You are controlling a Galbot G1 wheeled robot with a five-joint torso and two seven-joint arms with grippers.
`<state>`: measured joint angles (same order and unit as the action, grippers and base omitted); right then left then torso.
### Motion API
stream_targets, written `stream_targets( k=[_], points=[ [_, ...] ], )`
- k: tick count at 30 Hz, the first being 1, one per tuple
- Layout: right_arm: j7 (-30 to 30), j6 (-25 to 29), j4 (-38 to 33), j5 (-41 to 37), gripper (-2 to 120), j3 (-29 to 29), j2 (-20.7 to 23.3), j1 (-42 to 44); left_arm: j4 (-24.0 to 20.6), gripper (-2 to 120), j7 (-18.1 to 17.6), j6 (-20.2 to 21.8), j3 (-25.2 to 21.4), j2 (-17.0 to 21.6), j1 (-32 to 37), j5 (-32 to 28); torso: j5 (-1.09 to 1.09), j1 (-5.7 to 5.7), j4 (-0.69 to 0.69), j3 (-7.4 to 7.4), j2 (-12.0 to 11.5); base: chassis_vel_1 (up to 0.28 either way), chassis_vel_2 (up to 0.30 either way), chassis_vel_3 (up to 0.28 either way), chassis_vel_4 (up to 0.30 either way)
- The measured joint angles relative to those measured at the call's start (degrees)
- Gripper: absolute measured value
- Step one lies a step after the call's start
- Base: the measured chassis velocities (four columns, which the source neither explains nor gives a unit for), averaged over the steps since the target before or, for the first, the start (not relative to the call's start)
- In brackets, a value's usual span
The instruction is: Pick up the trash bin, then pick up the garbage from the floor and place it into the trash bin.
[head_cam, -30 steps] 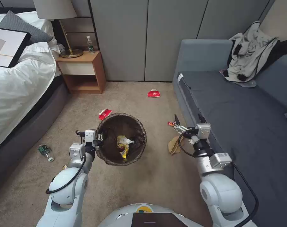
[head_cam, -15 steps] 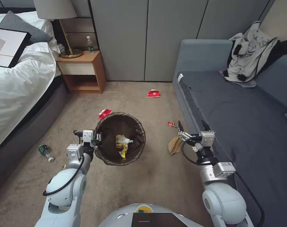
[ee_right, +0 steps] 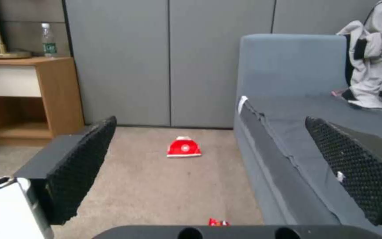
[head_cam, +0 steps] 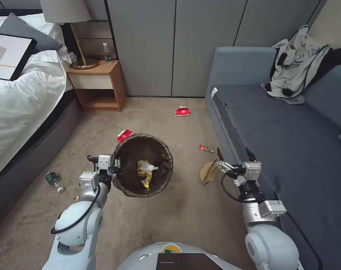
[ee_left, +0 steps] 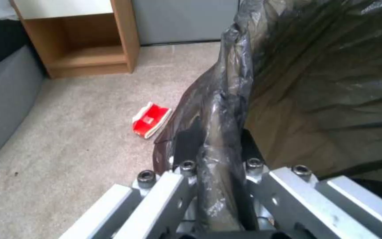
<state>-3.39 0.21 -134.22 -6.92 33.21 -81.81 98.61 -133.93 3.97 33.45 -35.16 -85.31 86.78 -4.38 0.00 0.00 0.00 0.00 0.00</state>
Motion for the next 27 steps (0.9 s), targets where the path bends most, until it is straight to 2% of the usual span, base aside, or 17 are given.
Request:
stream_targets(
  k=[18,27],
  points=[
    [0.15,0.58,0.43,0.04,100,0.36,-0.3,0.15,0.0,3,0.05,-0.11,-0.06,-0.04,-0.06,0.15,0.0,0.0,0.0,0.0,0.0,0.0,0.0,0.0,0.0],
    [0.18,0.75,0.49,0.18,100,0.2,-0.44,0.2,0.01,3,0.07,-0.2,-0.04,-0.02,-0.05,0.12,0.0,0.0,0.0,0.0,0.0,-0.054,0.045,0.047,-0.059]
  ],
)
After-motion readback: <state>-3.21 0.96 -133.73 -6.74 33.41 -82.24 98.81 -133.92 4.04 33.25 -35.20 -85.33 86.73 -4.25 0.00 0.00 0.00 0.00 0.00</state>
